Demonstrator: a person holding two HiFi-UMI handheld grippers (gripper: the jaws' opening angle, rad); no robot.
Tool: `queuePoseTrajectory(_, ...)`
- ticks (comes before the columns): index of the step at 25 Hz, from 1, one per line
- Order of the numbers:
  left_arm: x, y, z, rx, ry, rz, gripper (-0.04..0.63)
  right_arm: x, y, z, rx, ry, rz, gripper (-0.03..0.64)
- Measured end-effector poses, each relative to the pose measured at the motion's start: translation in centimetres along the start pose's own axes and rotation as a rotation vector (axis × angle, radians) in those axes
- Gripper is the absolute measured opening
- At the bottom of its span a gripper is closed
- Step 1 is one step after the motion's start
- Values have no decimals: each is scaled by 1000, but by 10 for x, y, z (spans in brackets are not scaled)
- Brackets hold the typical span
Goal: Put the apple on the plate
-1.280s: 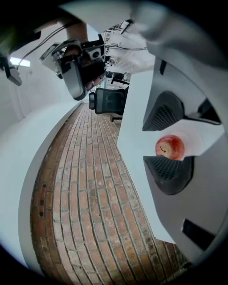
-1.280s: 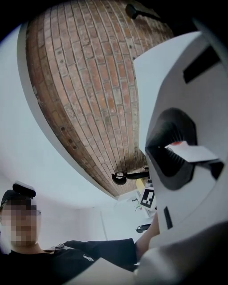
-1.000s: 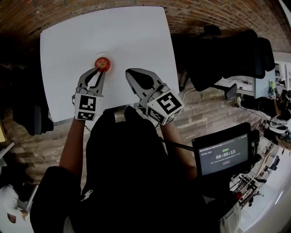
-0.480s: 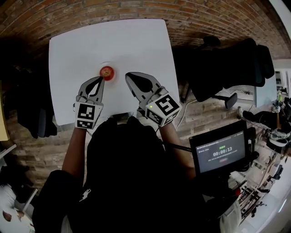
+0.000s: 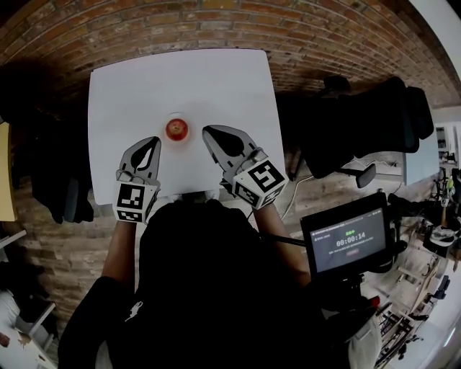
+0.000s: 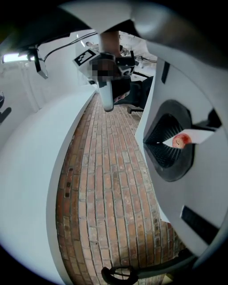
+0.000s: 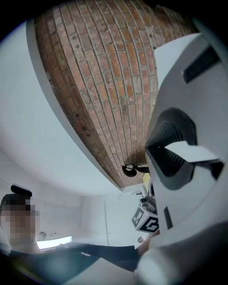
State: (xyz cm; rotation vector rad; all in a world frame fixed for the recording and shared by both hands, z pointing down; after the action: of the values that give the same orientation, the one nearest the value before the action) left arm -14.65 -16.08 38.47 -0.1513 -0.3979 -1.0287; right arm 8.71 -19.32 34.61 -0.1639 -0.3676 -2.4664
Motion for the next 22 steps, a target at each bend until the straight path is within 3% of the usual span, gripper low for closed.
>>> queuePoseTrajectory(22, -2, -8, 4, -14, -11, -25, 6, 3, -3, -3, -32, -11, 19, 3)
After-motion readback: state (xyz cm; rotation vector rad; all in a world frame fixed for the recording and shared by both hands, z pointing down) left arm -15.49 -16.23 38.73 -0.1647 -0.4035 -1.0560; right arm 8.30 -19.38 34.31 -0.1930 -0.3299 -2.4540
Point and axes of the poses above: the fingertips, and each gripper's own axes: x forward along the fingers, y to its right, z out of its underside, the point moved 10 cm from there along -x, backward along the fingers, and after that the axes turned 4 degrees about -y, right-handed, at the moved point
